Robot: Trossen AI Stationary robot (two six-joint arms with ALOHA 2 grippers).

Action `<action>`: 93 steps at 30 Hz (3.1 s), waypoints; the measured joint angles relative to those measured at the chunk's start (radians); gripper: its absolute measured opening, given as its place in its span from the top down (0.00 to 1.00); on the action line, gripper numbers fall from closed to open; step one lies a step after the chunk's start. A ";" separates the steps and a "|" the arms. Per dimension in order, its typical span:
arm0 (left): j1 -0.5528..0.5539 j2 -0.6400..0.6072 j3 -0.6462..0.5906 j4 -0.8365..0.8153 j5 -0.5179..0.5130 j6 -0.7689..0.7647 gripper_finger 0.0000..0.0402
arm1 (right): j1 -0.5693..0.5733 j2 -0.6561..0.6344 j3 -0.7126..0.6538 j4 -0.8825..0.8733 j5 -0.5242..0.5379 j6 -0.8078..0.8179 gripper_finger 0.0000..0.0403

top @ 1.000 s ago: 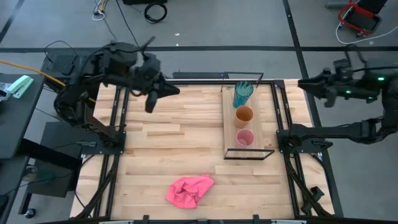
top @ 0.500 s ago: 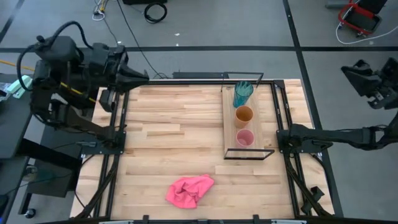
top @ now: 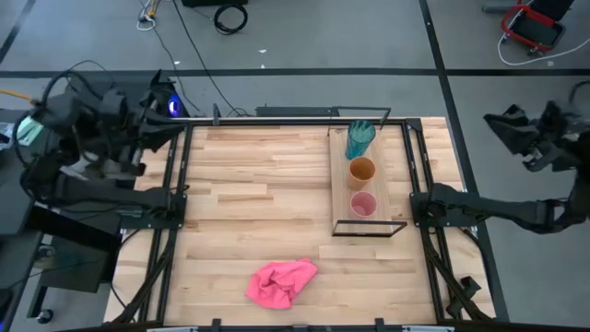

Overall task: Stack small to large cups/mugs on shelf
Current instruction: Return to Home Position

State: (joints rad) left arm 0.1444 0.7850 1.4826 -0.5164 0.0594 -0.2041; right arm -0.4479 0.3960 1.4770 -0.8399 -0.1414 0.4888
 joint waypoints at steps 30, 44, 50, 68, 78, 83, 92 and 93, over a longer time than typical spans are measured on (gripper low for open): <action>0.000 -0.705 -0.699 0.233 -0.120 -0.105 0.90 | -0.049 -0.388 -0.641 0.561 -0.084 0.203 0.68; 0.000 -0.779 -0.888 0.380 -0.135 -0.151 0.91 | -0.049 -0.394 -0.785 0.721 -0.091 0.249 0.68; 0.000 -0.781 -0.940 0.452 -0.135 -0.156 0.90 | -0.049 -0.394 -0.880 0.879 -0.121 0.264 0.68; 0.000 -0.780 -1.218 0.703 -0.136 -0.192 0.90 | -0.046 -0.394 -1.189 1.135 -0.151 0.277 0.68; 0.000 -0.780 -1.250 0.701 -0.176 -0.115 0.93 | -0.046 -0.394 -1.401 1.293 0.101 0.173 0.68; 0.000 -0.780 -1.250 0.677 -0.202 -0.049 0.93 | -0.046 -0.394 -1.451 1.329 0.111 0.168 0.68; 0.000 -0.779 -1.250 0.526 -0.243 -0.055 0.90 | -0.046 -0.394 -1.451 1.198 0.107 0.152 0.68; 0.000 -0.779 -1.250 0.524 -0.243 -0.054 0.90 | -0.046 -0.394 -1.451 1.180 0.106 0.154 0.68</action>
State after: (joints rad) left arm 0.1444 0.0063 0.2325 0.0078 -0.1837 -0.2577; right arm -0.4942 0.0017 0.0257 0.3396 -0.0351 0.6430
